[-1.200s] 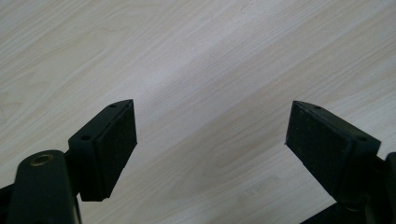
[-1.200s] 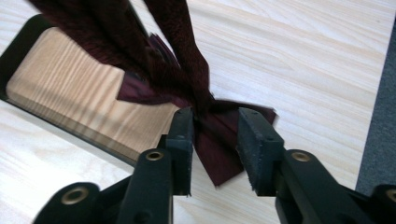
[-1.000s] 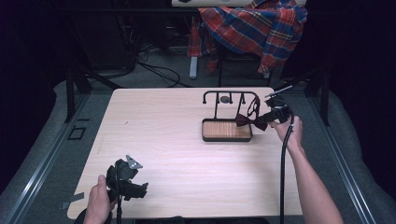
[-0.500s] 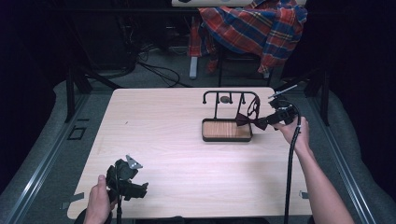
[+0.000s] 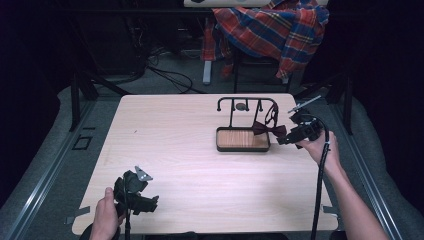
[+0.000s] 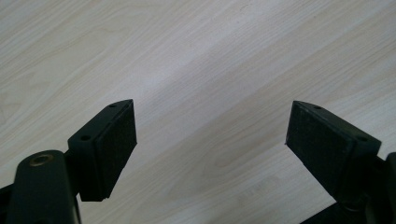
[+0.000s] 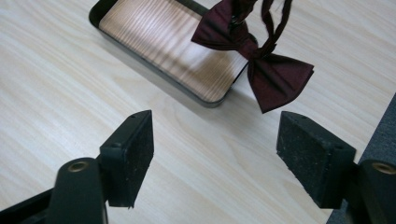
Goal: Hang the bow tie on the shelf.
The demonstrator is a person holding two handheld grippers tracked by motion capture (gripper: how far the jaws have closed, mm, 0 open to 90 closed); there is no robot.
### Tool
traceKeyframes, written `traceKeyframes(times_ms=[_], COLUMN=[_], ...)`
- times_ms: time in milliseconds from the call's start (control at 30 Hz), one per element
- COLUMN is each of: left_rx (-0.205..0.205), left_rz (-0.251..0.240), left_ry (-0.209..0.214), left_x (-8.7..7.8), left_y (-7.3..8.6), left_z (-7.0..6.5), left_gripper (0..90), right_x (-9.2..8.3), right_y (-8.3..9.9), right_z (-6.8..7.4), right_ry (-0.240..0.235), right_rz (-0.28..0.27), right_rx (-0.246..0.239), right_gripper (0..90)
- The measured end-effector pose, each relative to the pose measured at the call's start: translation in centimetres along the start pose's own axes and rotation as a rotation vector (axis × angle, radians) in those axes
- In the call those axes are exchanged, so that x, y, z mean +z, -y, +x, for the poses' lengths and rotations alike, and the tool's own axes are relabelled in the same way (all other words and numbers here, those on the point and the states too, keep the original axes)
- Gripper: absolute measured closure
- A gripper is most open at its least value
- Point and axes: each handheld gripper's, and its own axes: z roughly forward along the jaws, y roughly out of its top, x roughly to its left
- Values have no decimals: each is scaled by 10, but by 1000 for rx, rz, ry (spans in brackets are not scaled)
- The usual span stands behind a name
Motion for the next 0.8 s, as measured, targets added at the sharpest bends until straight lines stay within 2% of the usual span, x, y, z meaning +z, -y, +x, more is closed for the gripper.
traceKeyframes(times_ms=[233, 333, 467, 733, 800], left_rx=[0, 1, 0, 5, 4], left_rz=[0, 0, -1, 2, 3], left_ry=[0, 0, -3, -4, -3], left_x=[0, 0, 0, 0, 0], left_y=[0, 0, 0, 0, 0], left_z=[0, 0, -1, -1, -1], left_gripper=[164, 164, 164, 164, 164], right_x=[-3, -2, 1, 9, 11], right_y=[10, 15, 23, 41, 47], right_z=[11, 15, 20, 25, 27], right_ry=[-24, -17, -27, -20, -31], right_rz=[30, 44, 25, 73, 82], right_rx=[-34, -50, -48, -75, -81], right_gripper=[212, 190, 161, 142, 139])
